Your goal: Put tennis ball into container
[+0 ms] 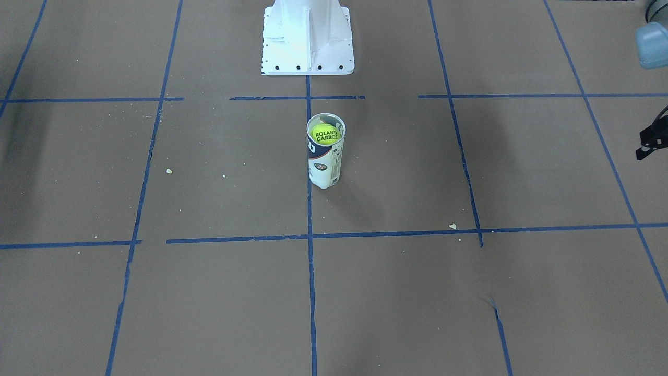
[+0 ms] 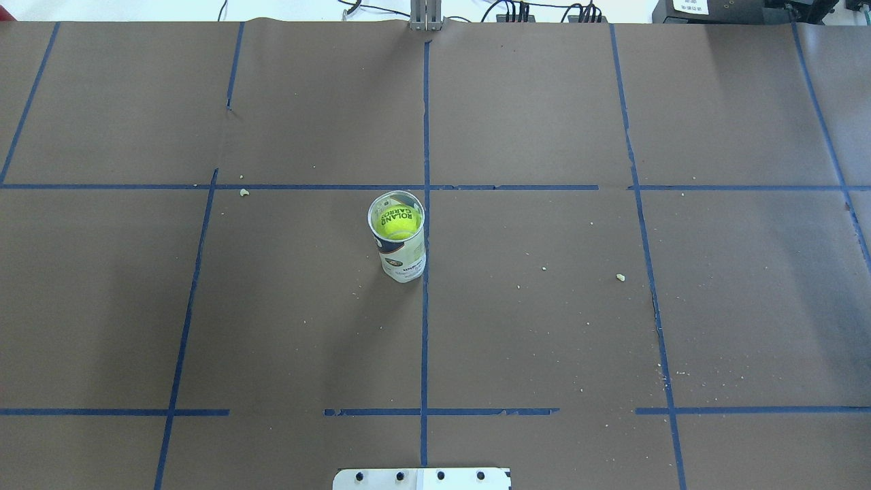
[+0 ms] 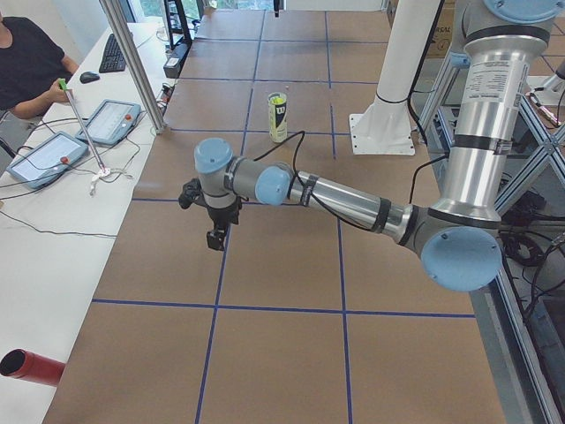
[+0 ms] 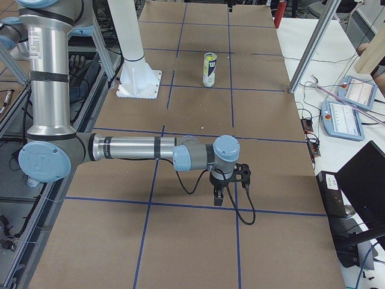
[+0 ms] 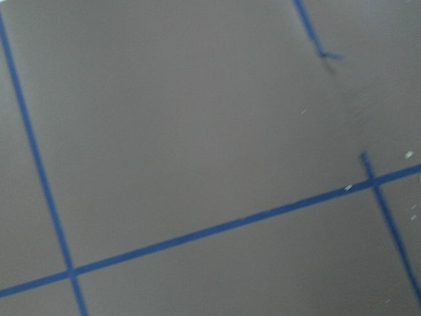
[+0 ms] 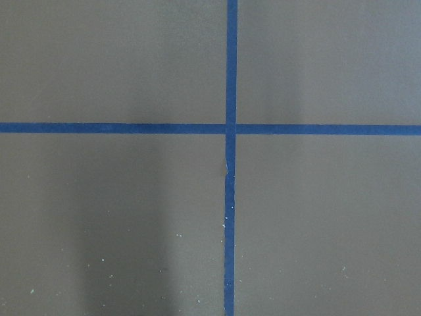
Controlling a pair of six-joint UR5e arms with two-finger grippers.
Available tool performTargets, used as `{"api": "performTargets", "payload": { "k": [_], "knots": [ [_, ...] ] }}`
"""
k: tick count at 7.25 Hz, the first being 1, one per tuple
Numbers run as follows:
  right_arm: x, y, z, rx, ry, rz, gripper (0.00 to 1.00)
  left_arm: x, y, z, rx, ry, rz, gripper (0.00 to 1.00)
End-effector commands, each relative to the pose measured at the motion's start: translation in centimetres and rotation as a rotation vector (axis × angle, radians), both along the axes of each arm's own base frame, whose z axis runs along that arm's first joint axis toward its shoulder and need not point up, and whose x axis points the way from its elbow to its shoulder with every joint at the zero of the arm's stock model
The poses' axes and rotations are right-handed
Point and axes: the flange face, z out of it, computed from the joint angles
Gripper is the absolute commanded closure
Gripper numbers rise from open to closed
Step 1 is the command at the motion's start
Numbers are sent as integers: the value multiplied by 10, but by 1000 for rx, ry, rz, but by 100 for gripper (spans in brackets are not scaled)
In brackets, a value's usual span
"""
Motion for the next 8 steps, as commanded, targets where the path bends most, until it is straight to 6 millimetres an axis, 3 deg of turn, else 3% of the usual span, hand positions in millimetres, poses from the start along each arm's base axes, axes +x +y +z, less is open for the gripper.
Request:
{"api": "performTargets", "payload": {
  "k": [1, 2, 3, 5, 8],
  "knots": [
    [0, 0, 0, 0, 0, 0, 0, -48, 31, 75, -110, 8, -38, 0],
    [0, 0, 0, 0, 0, 0, 0, -55, 34, 96, -153, 5, -51, 0],
    [0, 0, 0, 0, 0, 0, 0, -57, 39, 102, -164, 3, -56, 0],
    [0, 0, 0, 0, 0, 0, 0, -69, 41, 104, -166, -12, -79, 0],
    [0, 0, 0, 0, 0, 0, 0, -69, 41, 103, -165, -17, -79, 0]
  ]
}}
